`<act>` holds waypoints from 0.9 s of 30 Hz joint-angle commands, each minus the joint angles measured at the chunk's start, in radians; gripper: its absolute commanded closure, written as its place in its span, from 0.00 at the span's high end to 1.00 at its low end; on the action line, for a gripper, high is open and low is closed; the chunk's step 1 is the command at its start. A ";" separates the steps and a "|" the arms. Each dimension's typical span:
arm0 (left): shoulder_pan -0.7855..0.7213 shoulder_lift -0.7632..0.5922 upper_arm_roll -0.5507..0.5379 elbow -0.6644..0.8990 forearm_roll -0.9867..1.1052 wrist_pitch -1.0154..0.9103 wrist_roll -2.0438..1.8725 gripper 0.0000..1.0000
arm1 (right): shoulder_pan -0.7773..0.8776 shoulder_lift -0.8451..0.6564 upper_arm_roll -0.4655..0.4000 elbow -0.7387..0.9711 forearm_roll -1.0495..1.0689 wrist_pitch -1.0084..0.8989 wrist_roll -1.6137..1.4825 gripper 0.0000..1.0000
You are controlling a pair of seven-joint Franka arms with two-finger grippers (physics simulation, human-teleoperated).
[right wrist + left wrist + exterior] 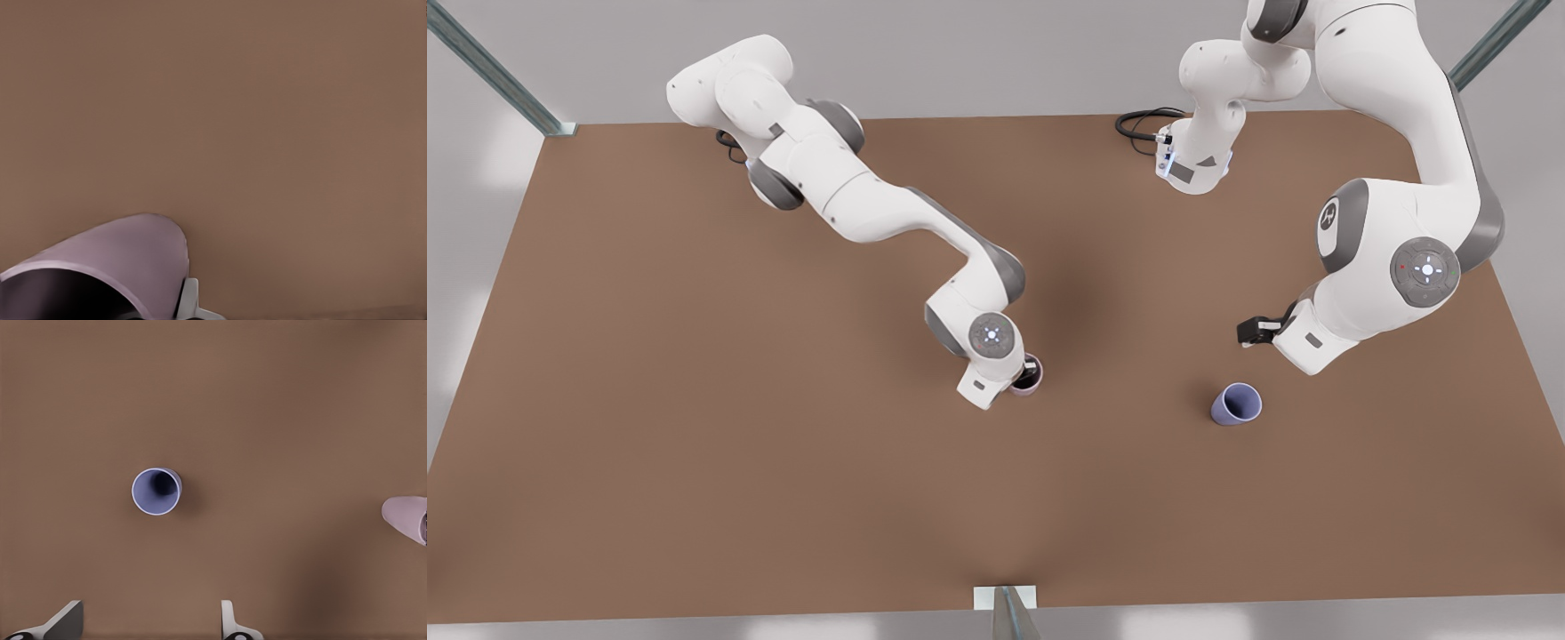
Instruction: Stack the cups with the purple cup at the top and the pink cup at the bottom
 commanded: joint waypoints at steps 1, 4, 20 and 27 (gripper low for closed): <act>0.000 0.006 0.002 0.000 0.002 0.013 -0.005 1.00 | 0.001 0.007 0.001 0.000 -0.022 0.000 0.253 0.52; 0.000 0.047 0.003 0.000 0.005 0.062 0.007 1.00 | 0.002 0.010 0.001 -0.006 -0.022 0.013 0.255 1.00; 0.129 0.211 0.003 -0.292 0.005 0.649 0.142 1.00 | -0.516 -0.731 0.000 -0.477 0.044 -0.287 0.045 1.00; 0.131 0.223 0.005 -0.345 0.005 0.646 0.141 1.00 | -0.780 -0.818 -0.005 -0.540 0.060 -0.407 -0.506 1.00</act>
